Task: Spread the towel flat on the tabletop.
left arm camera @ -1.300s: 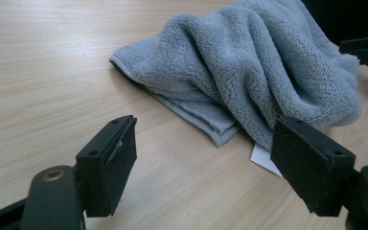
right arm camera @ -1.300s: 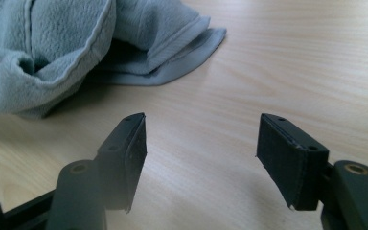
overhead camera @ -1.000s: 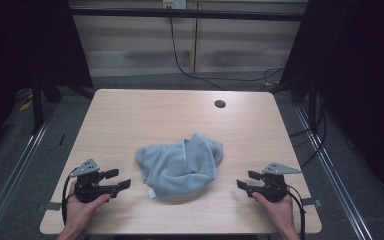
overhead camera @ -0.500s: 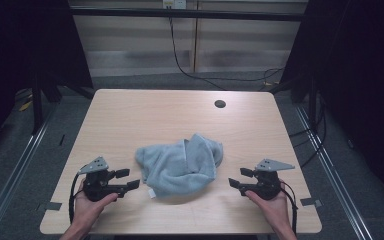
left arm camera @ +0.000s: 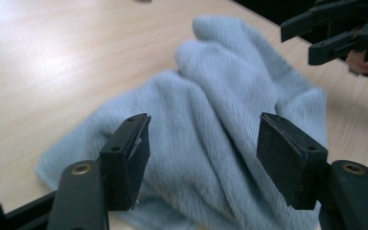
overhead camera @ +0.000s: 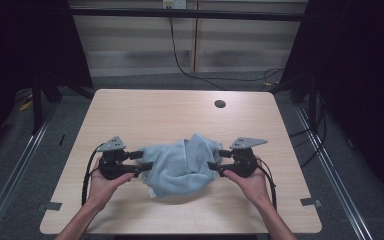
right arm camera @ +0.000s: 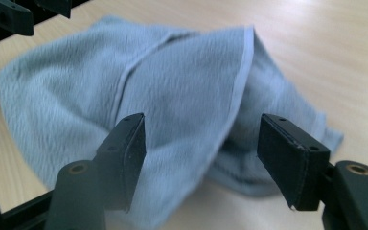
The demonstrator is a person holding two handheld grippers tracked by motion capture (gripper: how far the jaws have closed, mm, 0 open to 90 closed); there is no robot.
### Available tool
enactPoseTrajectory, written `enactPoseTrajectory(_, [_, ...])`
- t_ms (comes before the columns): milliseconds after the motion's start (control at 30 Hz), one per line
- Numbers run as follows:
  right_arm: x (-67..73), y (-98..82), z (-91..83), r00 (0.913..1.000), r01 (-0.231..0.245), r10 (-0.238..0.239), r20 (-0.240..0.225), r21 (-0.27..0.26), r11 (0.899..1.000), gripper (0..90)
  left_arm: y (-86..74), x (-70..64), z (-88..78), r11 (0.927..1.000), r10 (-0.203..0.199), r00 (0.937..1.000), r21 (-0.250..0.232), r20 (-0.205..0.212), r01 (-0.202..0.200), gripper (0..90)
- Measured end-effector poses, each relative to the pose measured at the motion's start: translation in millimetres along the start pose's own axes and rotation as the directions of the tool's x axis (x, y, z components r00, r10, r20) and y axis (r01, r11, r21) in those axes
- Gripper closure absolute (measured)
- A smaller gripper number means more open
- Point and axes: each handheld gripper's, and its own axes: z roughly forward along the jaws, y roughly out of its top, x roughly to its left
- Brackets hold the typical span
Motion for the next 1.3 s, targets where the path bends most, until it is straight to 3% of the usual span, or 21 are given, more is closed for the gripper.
enactPoseTrajectory(133, [-7.0, 28.2, 11.8, 0.9998, 0.020, -0.020, -0.007, -0.019, 1.000, 32.5, 12.4, 6.7, 10.1, 1.0000, 0.004, 1.0000, 0.001, 0.000, -0.004, 38.3])
enactPoseTrajectory(233, [-10.2, 35.9, 19.0, 0.9999, 0.016, -0.016, -0.003, -0.028, 0.999, 31.5, 17.4, 9.6, 22.6, 1.0000, -0.009, 0.9997, -0.003, 0.024, 0.009, 41.0])
enactPoseTrajectory(300, [-14.5, 43.7, 32.1, 0.9999, 0.010, -0.010, -0.006, -0.023, 1.000, 30.1, 18.9, 8.8, 33.1, 0.9999, 0.016, 0.9994, 0.003, 0.032, -0.016, 47.5])
enactPoseTrajectory(333, [-17.0, 46.8, 46.7, 0.9999, 0.002, -0.002, -0.014, -0.007, 1.000, 29.2, 18.8, 8.8, 39.3, 0.9996, 0.020, 0.9993, 0.019, 0.030, -0.021, 47.1])
enactPoseTrajectory(367, [-17.7, 46.7, 54.9, 0.9999, 0.002, -0.002, -0.012, 0.005, 1.000, 28.3, 15.2, 10.4, 50.7, 0.9984, 0.006, 0.9990, 0.055, 0.045, -0.009, 45.6])
enactPoseTrajectory(467, [-17.9, 44.2, 68.5, 1.0000, -0.001, 0.001, -0.007, 0.037, 0.999, 26.3, 3.6, 13.0, 62.9, 0.9956, -0.017, 0.9988, 0.093, 0.046, 0.012, 43.1])
enactPoseTrajectory(533, [-19.1, 34.2, 85.4, 0.9999, -0.016, 0.015, 0.004, 0.085, 0.996, 25.1, -8.4, 14.9, 68.0, 0.9909, 0.005, 0.9992, 0.134, 0.040, -0.010, 45.9])
enactPoseTrajectory(600, [-18.4, 24.5, 92.4, 0.9995, -0.031, 0.031, -0.001, 0.109, 0.994, 26.0, -10.4, 16.1, 67.0, 0.9916, -0.013, 0.9987, 0.129, 0.049, 0.006, 49.7])
enactPoseTrajectory(633, [-17.3, 19.7, 94.8, 0.9995, -0.029, 0.030, -0.011, 0.120, 0.992, 26.2, -13.1, 17.1, 66.1, 0.9908, -0.040, 0.9972, 0.132, 0.064, 0.031, 51.2])
enactPoseTrajectory(733, [-12.2, 9.7, 96.1, 0.9987, -0.024, 0.030, -0.042, 0.120, 0.992, 27.0, -20.7, 14.4, 61.3, 0.9895, -0.051, 0.9948, 0.140, 0.088, 0.038, 52.5])
enactPoseTrajectory(867, [2.0, 3.6, 90.7, 0.9962, 0.008, 0.004, -0.087, 0.144, 0.989, 29.1, -25.7, -0.4, 49.7, 0.9826, -0.016, 0.9939, 0.186, 0.109, -0.005, 52.7])
enactPoseTrajectory(900, [6.6, 1.4, 89.6, 0.9952, 0.021, -0.007, -0.097, 0.151, 0.988, 32.1, -27.1, -6.0, 43.5, 0.9791, -0.001, 0.9916, 0.202, 0.130, -0.026, 52.7])
enactPoseTrajectory(1000, [16.3, -4.1, 86.5, 0.9932, 0.049, -0.030, -0.113, 0.169, 0.984, 34.6, -24.4, -9.2, 38.8, 0.9818, 0.010, 0.9897, 0.186, 0.143, -0.037, 48.8])
enactPoseTrajectory(1067, [21.5, -10.0, 85.4, 0.9922, 0.062, -0.043, -0.117, 0.159, 0.985, 39.9, -17.5, -8.8, 38.9, 0.9873, 0.002, 0.9888, 0.157, 0.149, -0.026, 39.1])
enactPoseTrajectory(1167, [25.1, -12.3, 84.8, 0.9913, 0.079, -0.061, -0.117, 0.151, 0.985, 44.8, -5.7, -7.9, 50.6, 0.9878, 0.002, 0.9904, 0.154, 0.138, -0.023, 32.1])
enactPoseTrajectory(1200, [26.5, -12.6, 84.3, 0.9914, 0.079, -0.062, -0.115, 0.153, 0.985, 46.8, -2.4, -7.7, 67.1, 0.9836, -0.015, 0.9906, 0.180, 0.136, -0.010, 31.3])
enactPoseTrajectory(1233, [27.9, -13.3, 84.2, 0.9908, 0.085, -0.068, -0.117, 0.148, 0.985, 47.9, -2.4, -7.7, 67.1, 0.9836, -0.015, 0.9906, 0.180, 0.136, -0.010, 30.2])
enactPoseTrajectory(1267, [28.9, -13.7, 83.6, 0.9908, 0.089, -0.072, -0.114, 0.145, 0.985, 50.9, -3.6, -8.3, 75.0, 0.9798, -0.019, 0.9916, 0.200, 0.128, -0.007, 31.6])
enactPoseTrajectory(1300, [29.8, -14.0, 82.4, 0.9908, 0.091, -0.075, -0.113, 0.145, 0.985, 53.4, -6.1, -9.9, 81.1, 0.9749, -0.008, 0.9937, 0.222, 0.112, -0.017, 38.6])
